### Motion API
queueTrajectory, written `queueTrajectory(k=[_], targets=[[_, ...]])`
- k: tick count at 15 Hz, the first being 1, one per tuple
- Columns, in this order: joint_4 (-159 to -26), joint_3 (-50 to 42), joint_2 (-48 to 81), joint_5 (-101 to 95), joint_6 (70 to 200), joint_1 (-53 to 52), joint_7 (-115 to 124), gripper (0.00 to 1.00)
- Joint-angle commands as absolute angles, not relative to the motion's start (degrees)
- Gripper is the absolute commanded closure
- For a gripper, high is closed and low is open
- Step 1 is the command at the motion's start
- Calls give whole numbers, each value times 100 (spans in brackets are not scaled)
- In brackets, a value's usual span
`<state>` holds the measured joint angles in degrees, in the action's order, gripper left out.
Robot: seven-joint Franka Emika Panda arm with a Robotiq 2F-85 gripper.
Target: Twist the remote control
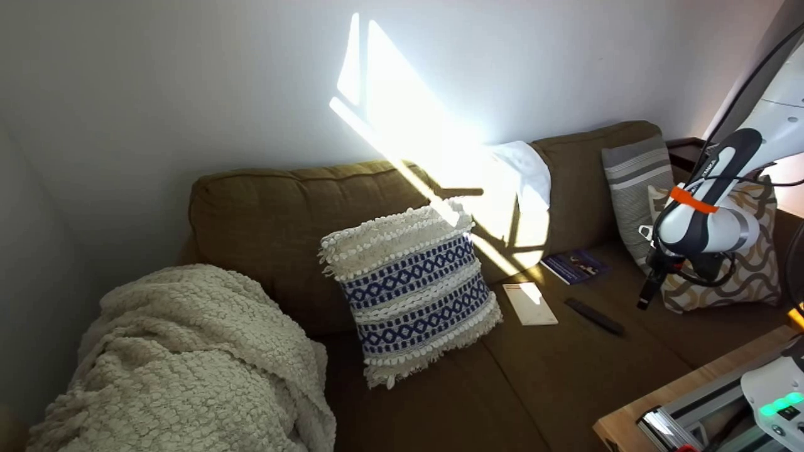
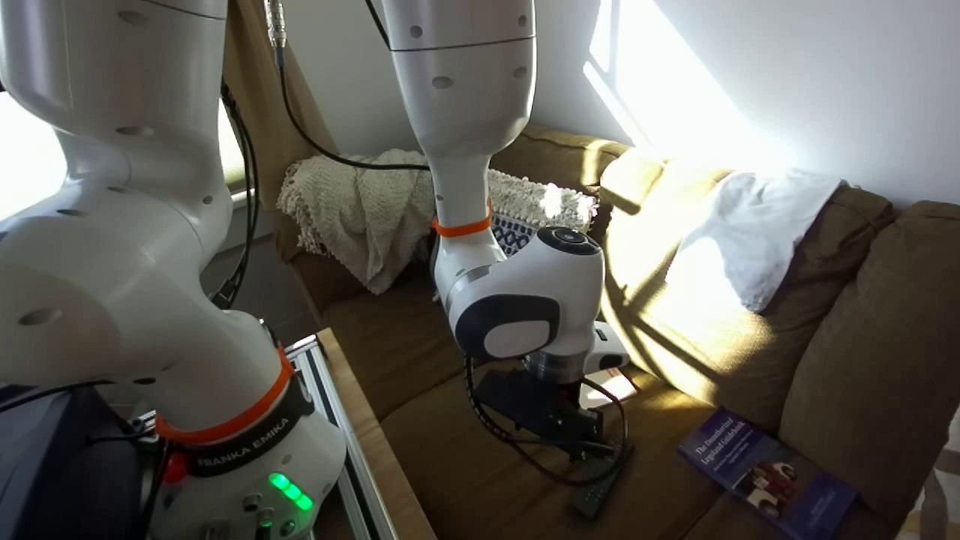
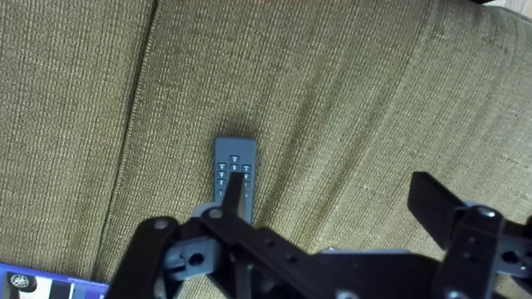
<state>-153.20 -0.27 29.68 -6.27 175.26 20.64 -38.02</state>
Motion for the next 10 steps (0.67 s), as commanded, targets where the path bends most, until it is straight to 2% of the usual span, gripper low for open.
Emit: queueTrajectory(k=[1,6,10], targets=[[-14824,-4,3871,-1026,18007,2390,-3826,0],[-14046,37,5074,-1153,18696,2456,-3468,0],[-13227,65,5886,-1403,18765,2590,-3298,0]])
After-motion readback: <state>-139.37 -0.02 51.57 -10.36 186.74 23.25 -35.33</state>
